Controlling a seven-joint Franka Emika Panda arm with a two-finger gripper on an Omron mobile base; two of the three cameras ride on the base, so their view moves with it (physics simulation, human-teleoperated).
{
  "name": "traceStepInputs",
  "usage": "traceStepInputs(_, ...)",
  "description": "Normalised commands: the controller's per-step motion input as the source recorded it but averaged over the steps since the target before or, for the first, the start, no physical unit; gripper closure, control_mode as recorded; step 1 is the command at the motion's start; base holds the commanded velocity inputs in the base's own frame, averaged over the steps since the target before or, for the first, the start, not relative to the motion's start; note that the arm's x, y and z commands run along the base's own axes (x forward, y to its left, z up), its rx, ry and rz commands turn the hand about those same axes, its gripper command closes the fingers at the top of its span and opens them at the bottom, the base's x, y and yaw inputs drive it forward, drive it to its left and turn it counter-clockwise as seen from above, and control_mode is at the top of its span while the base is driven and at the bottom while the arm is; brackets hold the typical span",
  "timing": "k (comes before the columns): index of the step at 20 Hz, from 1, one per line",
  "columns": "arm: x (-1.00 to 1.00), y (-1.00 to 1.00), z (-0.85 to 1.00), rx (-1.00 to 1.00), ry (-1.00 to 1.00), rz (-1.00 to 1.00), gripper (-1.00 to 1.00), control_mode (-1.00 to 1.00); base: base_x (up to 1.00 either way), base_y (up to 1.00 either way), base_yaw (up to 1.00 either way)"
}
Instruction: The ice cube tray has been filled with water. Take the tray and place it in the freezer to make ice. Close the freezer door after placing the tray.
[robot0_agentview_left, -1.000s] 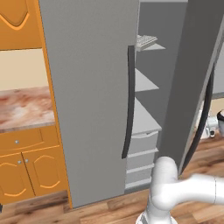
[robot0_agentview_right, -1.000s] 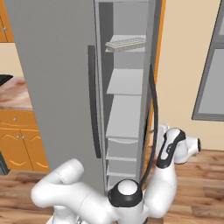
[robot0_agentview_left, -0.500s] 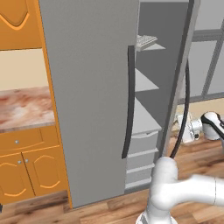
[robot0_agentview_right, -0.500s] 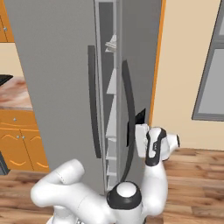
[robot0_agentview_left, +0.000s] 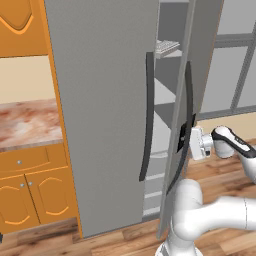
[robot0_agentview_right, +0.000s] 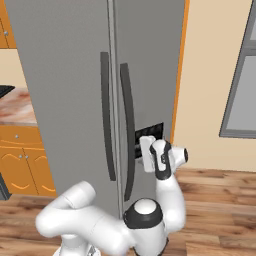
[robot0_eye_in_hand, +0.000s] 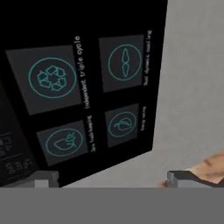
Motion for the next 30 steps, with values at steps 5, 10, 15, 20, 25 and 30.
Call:
traceStepInputs(5,0.63,0.33,0.00,0.00,-0.06,-0.14,-1.00,-1.00,0.00,0.00,0.00)
traceStepInputs(10,0.72,0.22,0.00,0.00,-0.01,-0.19,-1.00,-1.00,0.00,0.00,0.00)
traceStepInputs(15,0.65,0.15,0.00,0.00,0.00,-0.20,-1.00,-1.00,0.00,0.00,0.00)
traceStepInputs(20,0.61,0.06,0.01,0.00,0.00,-0.19,-1.00,-1.00,0.00,0.00,0.00)
traceStepInputs(25,0.61,0.00,0.01,0.00,0.00,-0.17,-1.00,-1.00,0.00,0.00,0.00)
traceStepInputs(30,0.51,0.01,0.00,0.00,0.02,-0.16,-1.00,-1.00,0.00,0.00,0.00)
